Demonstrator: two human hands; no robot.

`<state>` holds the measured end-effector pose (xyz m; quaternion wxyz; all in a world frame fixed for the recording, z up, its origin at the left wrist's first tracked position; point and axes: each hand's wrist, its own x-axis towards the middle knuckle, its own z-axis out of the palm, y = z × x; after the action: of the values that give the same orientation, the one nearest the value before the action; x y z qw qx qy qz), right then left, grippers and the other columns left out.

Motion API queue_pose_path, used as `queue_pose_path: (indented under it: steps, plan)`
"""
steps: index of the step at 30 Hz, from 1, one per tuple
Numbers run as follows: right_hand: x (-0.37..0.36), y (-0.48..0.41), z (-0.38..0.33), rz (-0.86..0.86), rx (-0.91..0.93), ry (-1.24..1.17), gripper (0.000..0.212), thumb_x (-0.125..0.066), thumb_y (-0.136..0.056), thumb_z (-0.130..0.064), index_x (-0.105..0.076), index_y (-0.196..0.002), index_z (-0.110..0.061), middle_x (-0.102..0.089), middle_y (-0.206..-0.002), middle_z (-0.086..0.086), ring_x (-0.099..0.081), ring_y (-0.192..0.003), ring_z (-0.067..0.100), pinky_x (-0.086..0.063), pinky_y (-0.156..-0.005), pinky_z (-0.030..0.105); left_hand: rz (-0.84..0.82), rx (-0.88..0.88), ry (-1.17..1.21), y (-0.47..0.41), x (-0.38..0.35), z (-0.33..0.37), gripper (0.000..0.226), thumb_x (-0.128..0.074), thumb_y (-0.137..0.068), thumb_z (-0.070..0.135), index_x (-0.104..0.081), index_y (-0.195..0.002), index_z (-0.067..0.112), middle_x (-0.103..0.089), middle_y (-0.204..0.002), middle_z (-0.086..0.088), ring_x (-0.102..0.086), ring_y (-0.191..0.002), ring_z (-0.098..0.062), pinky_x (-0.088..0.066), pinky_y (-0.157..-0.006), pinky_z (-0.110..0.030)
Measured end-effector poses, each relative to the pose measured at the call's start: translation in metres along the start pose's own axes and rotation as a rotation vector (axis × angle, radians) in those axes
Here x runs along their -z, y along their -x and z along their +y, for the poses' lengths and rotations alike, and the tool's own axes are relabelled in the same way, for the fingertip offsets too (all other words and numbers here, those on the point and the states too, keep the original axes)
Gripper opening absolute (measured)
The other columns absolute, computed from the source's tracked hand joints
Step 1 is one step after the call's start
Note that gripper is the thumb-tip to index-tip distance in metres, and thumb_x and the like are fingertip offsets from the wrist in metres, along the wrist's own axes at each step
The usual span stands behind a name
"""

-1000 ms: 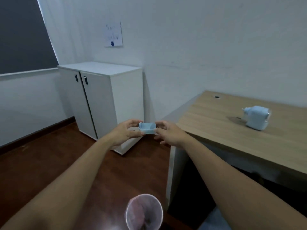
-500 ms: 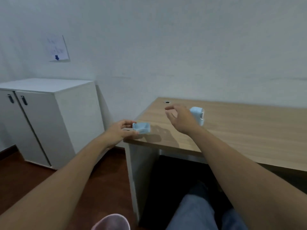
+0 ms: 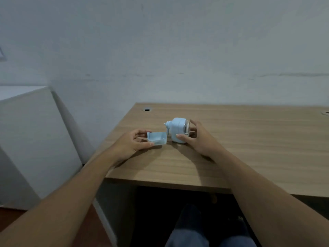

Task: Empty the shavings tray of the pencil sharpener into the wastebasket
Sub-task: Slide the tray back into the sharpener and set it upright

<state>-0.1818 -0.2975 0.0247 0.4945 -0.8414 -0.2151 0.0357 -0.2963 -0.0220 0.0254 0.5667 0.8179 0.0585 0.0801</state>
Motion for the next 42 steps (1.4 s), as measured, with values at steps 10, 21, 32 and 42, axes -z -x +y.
queue_pose_path:
  steps: [10,21,32,42]
  plan:
    - [0.009,-0.073,0.028,0.038,0.102,-0.002,0.061,-0.082,-0.097,-0.042,-0.057,-0.148,-0.021,-0.071,-0.134,-0.008,-0.071,-0.110,0.000,-0.058,-0.095,0.021,-0.022,-0.008,0.159,-0.082,-0.011,-0.014,0.050,-0.086,-0.092,0.001,-0.071,-0.139,0.013,-0.078,-0.137,-0.008,-0.080,-0.113,-0.011,-0.062,-0.093,-0.016]
    - [0.014,-0.130,0.050,0.056,0.112,-0.042,0.059,-0.081,-0.095,-0.050,-0.062,-0.145,-0.025,-0.074,-0.134,-0.012,-0.074,-0.117,0.003,-0.060,-0.105,0.031,-0.286,0.071,0.334,-0.160,-0.013,-0.013,0.063,-0.081,-0.090,-0.003,-0.060,-0.148,0.006,-0.073,-0.147,-0.017,-0.069,-0.136,-0.034,-0.060,-0.111,-0.035]
    - [0.025,-0.132,0.055,-0.035,0.146,-0.164,0.057,-0.077,-0.098,-0.048,-0.065,-0.147,-0.022,-0.076,-0.138,-0.010,-0.072,-0.127,0.003,-0.058,-0.114,0.038,-0.327,0.052,0.399,-0.174,-0.012,-0.019,0.060,-0.077,-0.087,-0.003,-0.058,-0.142,0.010,-0.076,-0.141,-0.016,-0.078,-0.115,-0.024,-0.066,-0.096,-0.029]
    - [0.019,-0.126,0.052,-0.099,0.143,-0.158,0.057,-0.082,-0.096,-0.042,-0.062,-0.145,-0.020,-0.078,-0.134,-0.008,-0.076,-0.120,0.004,-0.062,-0.108,0.035,-0.218,0.012,0.215,-0.164,-0.021,-0.012,0.055,-0.081,-0.096,0.006,-0.063,-0.147,0.016,-0.079,-0.138,-0.010,-0.074,-0.130,-0.032,-0.052,-0.114,-0.049]
